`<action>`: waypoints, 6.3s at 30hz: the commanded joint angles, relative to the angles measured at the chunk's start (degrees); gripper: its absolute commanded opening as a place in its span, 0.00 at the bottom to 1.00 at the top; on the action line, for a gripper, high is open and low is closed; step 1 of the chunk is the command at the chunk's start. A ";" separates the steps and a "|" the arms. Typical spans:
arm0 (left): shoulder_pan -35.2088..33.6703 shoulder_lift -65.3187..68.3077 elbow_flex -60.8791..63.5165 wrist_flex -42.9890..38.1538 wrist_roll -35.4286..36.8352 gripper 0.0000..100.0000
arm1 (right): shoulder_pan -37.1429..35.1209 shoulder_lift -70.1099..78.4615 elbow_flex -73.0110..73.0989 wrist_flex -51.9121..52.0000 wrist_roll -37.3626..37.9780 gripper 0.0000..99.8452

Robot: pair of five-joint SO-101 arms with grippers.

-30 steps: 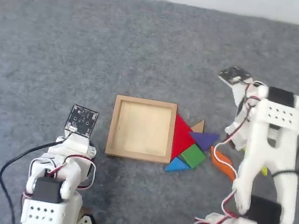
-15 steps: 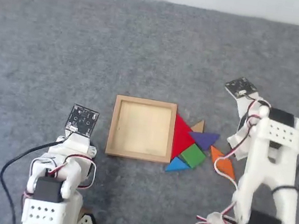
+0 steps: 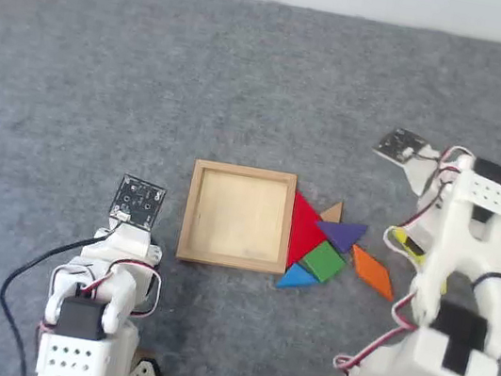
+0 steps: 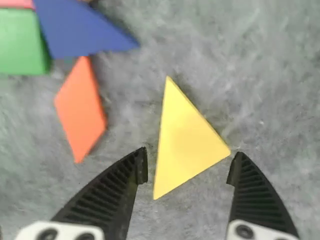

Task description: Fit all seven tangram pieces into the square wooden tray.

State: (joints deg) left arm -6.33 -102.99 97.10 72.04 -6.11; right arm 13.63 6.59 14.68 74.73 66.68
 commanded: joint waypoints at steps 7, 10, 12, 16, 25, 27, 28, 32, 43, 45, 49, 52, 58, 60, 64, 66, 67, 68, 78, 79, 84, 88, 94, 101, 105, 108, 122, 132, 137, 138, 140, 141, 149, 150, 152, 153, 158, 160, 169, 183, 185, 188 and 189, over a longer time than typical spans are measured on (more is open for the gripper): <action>-0.18 -1.14 -0.66 0.26 0.53 0.01 | 3.12 4.97 -2.55 -5.05 5.10 0.27; -0.18 -1.14 -0.66 0.26 0.53 0.01 | 2.95 5.58 -1.49 -6.29 5.19 0.27; -0.18 -1.14 -0.66 0.26 0.53 0.01 | 3.21 6.11 -1.41 -6.29 5.19 0.27; -0.18 -1.14 -0.66 0.26 0.53 0.01 | 3.21 7.60 -1.32 -5.93 5.19 0.27; -0.18 -1.14 -0.66 0.26 0.53 0.01 | 3.47 7.96 1.76 -6.37 5.10 0.27; -0.18 -1.14 -0.66 0.26 0.53 0.01 | 4.62 8.13 1.76 -6.29 5.10 0.27; -0.18 -1.14 -0.66 0.26 0.53 0.01 | 5.14 7.96 1.76 -6.29 5.10 0.27; -0.18 -1.14 -0.66 0.26 0.53 0.01 | 7.34 7.69 1.85 -5.76 5.01 0.27; -0.18 -1.14 -0.66 0.26 0.53 0.01 | 8.04 -1.71 15.82 -13.05 -8.97 0.27; -0.18 -1.14 -0.66 0.26 0.53 0.01 | 7.52 -4.88 18.55 -13.32 -9.41 0.30; -0.18 -1.14 -0.66 0.26 0.53 0.01 | 7.34 -7.60 20.66 -14.29 -9.85 0.31; -0.18 -1.14 -0.66 0.26 0.53 0.01 | 7.25 -5.93 20.75 -14.29 -9.85 0.31; -0.18 -1.14 -0.66 0.26 0.53 0.01 | 8.48 -2.42 20.84 -14.37 -11.87 0.31; -0.18 -1.14 -0.66 0.26 0.53 0.01 | 9.01 -2.42 20.66 -14.90 -14.15 0.31; -0.18 -1.14 -0.66 0.26 0.53 0.01 | 8.84 -2.42 20.66 -15.25 -16.70 0.25; -0.18 -1.14 -0.66 0.26 0.53 0.01 | 8.84 -2.42 20.75 -15.25 -17.32 0.19; -0.18 -1.14 -0.66 0.26 0.53 0.01 | 8.84 -2.42 20.75 -15.25 -17.67 0.16; -0.18 -1.14 -0.66 0.26 0.53 0.01 | 8.84 -2.42 20.75 -15.25 -18.20 0.15; -0.18 -1.14 -0.66 0.26 0.53 0.01 | 10.42 -2.42 19.08 -15.16 -26.20 0.17; -0.18 -1.14 -0.66 0.26 0.53 0.01 | 11.21 -2.59 18.20 -14.99 -28.48 0.20; -0.18 -1.14 -0.66 0.26 0.53 0.01 | 11.30 -7.34 16.00 -8.13 -36.75 0.33; -0.18 -1.14 -0.66 0.26 0.53 0.01 | 11.03 -12.97 16.18 -5.41 -44.22 0.28; -0.18 -1.14 -0.66 0.26 0.53 0.01 | 11.12 -22.46 22.68 -7.69 -50.11 0.33; -0.18 -1.14 -0.66 0.26 0.53 0.01 | 10.15 -24.84 27.34 -13.58 -53.89 0.29; -0.18 -1.14 -0.66 0.26 0.53 0.01 | 9.27 -22.37 27.52 -12.88 -52.22 0.25; -0.18 -1.14 -0.66 0.26 0.53 0.01 | 9.45 -18.33 27.34 -13.32 -50.37 0.33; -0.18 -1.14 -0.66 0.26 0.53 0.01 | 9.45 -14.02 28.31 -17.54 -46.33 0.31; -0.18 -1.14 -0.66 0.26 0.53 0.01 | 9.54 -14.02 30.07 -19.30 -43.78 0.29; -0.18 -1.14 -0.66 0.26 0.53 0.01 | 9.36 -14.02 31.47 -19.47 -44.04 0.27; -0.18 -1.14 -0.66 0.26 0.53 0.01 | 9.45 -14.11 31.56 -19.47 -44.04 0.25; -0.18 -1.14 -0.66 0.26 0.53 0.01 | 9.45 -14.55 31.56 -19.47 -44.04 0.22; -0.18 -1.14 -0.66 0.26 0.53 0.01 | 9.45 -14.64 31.56 -19.47 -44.04 0.22; -0.18 -1.14 -0.66 0.26 0.53 0.01 | 9.10 -16.13 29.89 -17.98 -45.01 0.22; -0.18 -1.14 -0.66 0.26 0.53 0.01 | 8.92 -17.27 28.92 -16.31 -45.98 0.22; -0.18 -1.14 -0.66 0.26 0.53 0.01 | 7.34 -20.53 26.29 -12.53 -47.21 0.22; -0.18 -1.14 -0.66 0.26 0.53 0.01 | 5.93 -22.64 25.41 -10.59 -47.74 0.22; -0.18 -1.14 -0.66 0.26 0.53 0.01 | -4.26 -32.66 23.82 -2.68 -52.04 0.22; -0.18 -1.14 -0.66 0.26 0.53 0.01 | -8.31 -35.65 23.74 -1.10 -53.45 0.22; -0.18 -1.14 -0.66 0.26 0.53 0.01 | -5.14 -39.08 23.12 1.54 -46.24 0.33; -0.18 -1.14 -0.66 0.26 0.53 0.01 | 4.97 -17.80 23.12 -12.70 -34.55 0.32; -0.18 -1.14 -0.66 0.26 0.53 0.01 | 6.81 -15.16 23.12 -15.34 -34.29 0.32; -0.18 -1.14 -0.66 0.26 0.53 0.01 | 8.31 -11.47 22.95 -17.80 -31.82 0.32; -0.18 -1.14 -0.66 0.26 0.53 0.01 | 8.84 -10.33 22.68 -18.24 -31.30 0.32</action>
State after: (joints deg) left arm -6.33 -102.99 97.10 72.04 -6.11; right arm 20.84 -5.10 41.14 58.55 33.36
